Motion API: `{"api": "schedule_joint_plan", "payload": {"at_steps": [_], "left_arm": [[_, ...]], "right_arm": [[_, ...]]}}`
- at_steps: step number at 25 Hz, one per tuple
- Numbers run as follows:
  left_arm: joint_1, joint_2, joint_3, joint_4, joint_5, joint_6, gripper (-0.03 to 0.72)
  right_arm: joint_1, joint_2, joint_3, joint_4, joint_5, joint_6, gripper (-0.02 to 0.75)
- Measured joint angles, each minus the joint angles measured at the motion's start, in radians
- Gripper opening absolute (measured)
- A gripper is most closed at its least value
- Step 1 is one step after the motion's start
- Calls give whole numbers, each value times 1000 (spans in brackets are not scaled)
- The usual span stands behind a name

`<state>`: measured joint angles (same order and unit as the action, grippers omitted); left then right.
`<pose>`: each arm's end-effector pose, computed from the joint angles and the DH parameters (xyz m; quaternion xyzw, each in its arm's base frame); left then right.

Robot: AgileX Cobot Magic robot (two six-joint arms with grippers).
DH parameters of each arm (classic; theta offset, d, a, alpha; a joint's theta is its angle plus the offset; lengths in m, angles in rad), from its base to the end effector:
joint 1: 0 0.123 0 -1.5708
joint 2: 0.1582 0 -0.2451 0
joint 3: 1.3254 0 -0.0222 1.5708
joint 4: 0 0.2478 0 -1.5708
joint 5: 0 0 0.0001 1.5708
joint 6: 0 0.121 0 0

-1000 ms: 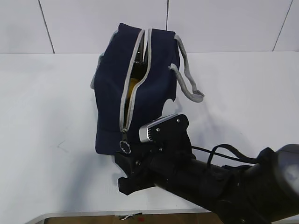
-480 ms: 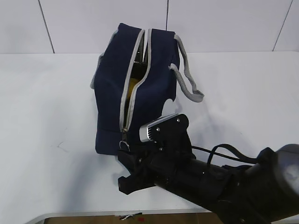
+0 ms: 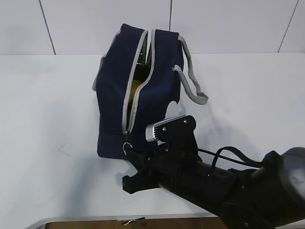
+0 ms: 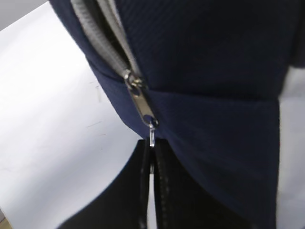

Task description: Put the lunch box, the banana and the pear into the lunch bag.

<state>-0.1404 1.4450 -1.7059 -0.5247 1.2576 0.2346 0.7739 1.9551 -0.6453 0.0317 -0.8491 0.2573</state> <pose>0.2912 -0.0994 0.3924 0.1747 0.8966 -0.2443 0.3254 0.2484 0.2387 0.0633 -0.1961 0.8025 0.2744 0.4921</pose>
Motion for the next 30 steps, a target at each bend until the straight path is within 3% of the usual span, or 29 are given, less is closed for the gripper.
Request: {"api": "schedule_joint_plan", "payload": {"at_steps": [11,24,30], "left_arm": [[0,0,0,0,0,0,247],[0,0,0,0,0,0,246],[0,0,0,38,0,0,246]], "right_arm": [[0,-25,0,-84,32,73,17],[0,-286,0,-134,316,82,17],[0,-392,-51,-145,525,65,17]]}}
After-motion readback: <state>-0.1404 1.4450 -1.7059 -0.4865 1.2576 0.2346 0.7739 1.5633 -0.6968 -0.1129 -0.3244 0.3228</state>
